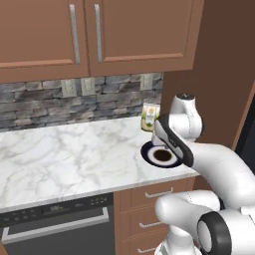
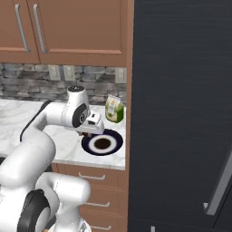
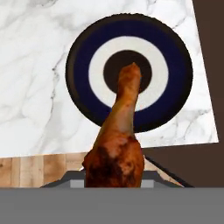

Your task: Pick the chicken drumstick from the microwave and place it on plate located on the counter.

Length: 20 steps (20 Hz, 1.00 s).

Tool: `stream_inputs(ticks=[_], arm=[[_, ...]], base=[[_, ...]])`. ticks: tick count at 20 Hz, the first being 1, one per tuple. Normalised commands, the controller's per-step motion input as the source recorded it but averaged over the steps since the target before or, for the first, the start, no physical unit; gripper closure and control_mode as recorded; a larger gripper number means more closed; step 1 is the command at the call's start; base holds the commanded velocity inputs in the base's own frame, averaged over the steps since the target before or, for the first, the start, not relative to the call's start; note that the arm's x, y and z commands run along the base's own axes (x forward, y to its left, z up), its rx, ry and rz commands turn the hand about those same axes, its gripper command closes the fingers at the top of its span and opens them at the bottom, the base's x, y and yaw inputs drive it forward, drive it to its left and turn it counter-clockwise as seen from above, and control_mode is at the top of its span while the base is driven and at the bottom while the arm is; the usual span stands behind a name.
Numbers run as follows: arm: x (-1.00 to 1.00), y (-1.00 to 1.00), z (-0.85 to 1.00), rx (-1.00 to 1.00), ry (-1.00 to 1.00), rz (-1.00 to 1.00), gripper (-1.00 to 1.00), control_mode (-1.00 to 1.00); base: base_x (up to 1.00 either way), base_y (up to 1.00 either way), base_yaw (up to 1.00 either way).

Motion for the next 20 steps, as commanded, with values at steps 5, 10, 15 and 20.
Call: stream_inputs(ticks=[5, 10, 15, 20], arm=[[0.68, -0.01, -0.56, 0.02, -0.05, 0.0, 1.0, -1.0], [0.61, 0.0, -0.54, 0.0, 0.0, 0.0, 1.0, -1.0], [0.27, -0.03, -0.43, 0.0, 0.0, 0.0, 1.0, -1.0], [0.31, -0.07, -0.33, 0.0, 0.0, 0.0, 1.0, -1.0]], base=[[0.0, 0.0, 0.0], [0.0, 0.0, 0.0], [0.0, 0.0, 0.0], [0.0, 0.0, 0.0]])
